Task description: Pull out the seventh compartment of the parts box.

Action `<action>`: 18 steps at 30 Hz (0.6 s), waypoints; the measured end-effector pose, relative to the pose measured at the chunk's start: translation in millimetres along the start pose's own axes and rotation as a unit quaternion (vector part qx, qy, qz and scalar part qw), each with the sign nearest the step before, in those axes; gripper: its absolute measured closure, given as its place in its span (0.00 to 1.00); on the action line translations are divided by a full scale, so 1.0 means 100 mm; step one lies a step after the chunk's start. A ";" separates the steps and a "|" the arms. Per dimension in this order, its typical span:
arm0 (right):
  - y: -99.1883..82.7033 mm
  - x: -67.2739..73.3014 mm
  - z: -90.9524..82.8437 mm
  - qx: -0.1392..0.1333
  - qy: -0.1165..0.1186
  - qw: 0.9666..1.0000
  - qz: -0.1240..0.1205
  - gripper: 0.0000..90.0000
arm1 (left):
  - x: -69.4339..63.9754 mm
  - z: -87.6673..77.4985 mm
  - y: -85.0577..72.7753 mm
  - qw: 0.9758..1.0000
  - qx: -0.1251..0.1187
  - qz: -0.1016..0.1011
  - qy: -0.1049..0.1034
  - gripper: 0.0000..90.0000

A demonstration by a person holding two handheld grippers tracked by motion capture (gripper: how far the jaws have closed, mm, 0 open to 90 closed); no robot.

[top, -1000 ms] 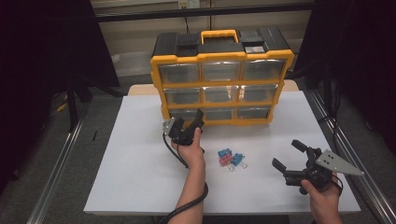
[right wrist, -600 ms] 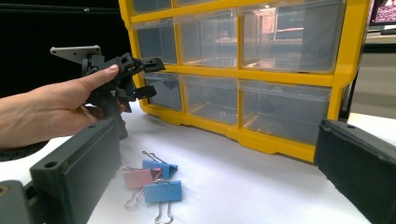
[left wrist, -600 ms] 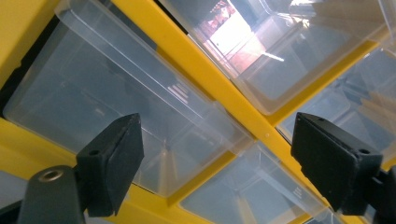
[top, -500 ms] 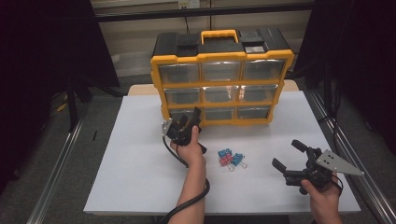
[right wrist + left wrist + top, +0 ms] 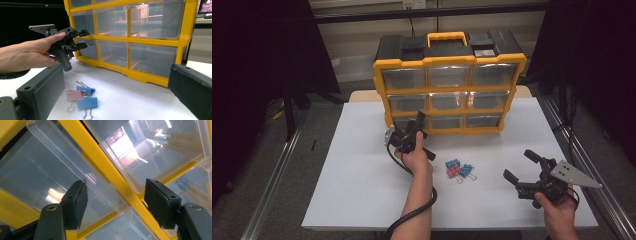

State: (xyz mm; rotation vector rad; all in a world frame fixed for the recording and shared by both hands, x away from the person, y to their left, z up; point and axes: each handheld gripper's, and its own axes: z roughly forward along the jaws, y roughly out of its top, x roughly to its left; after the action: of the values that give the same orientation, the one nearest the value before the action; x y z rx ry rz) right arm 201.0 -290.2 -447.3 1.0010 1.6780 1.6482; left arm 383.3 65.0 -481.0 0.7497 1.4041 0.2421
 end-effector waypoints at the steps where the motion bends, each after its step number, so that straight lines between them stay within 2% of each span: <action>1: 0.00 0.00 0.00 0.000 0.000 1.000 0.000 0.01 | 0.00 0.00 0.00 1.000 0.000 0.000 0.000 0.42; 6: 0.00 0.00 0.00 -0.002 0.000 1.000 0.002 0.01 | -0.02 -0.01 -0.02 1.000 -0.009 -0.024 0.004 0.52; 7: 0.00 0.00 0.00 -0.002 0.000 1.000 0.002 0.01 | -0.05 -0.01 -0.03 0.998 -0.011 -0.057 -0.001 0.52; 8: 0.00 0.00 0.00 -0.002 -0.001 1.000 0.001 0.01 | -0.07 -0.01 -0.03 0.996 -0.023 -0.083 0.008 0.56; 10: 0.00 0.00 0.00 -0.002 -0.001 1.000 0.001 0.01 | -0.07 -0.02 -0.04 0.996 -0.022 -0.086 0.015 0.61; 12: 0.00 0.00 0.00 -0.002 -0.002 1.000 0.001 0.01 | -0.08 -0.03 -0.06 0.994 -0.034 -0.098 0.020 0.65; 15: 0.00 0.00 0.00 -0.001 0.001 1.000 -0.001 0.01 | -0.06 -0.07 -0.07 0.995 -0.023 -0.094 0.017 0.71; 16: 0.00 0.00 0.00 -0.001 -0.001 1.000 -0.001 0.01 | 0.00 -0.11 -0.08 0.998 -0.004 -0.060 0.017 0.73; 17: 0.00 0.00 0.00 -0.001 0.000 1.000 -0.001 0.01 | -0.02 -0.11 -0.09 0.996 -0.019 -0.087 0.014 0.75; 18: 0.00 0.00 0.00 0.000 -0.001 1.000 -0.002 0.01 | -0.04 -0.12 -0.10 0.995 -0.021 -0.097 0.024 0.76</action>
State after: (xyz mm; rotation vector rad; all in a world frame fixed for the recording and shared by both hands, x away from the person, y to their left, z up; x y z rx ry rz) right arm 201.1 -289.9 -447.2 0.9983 1.6770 1.6456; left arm 368.2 59.3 -483.5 0.5709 1.5018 0.1373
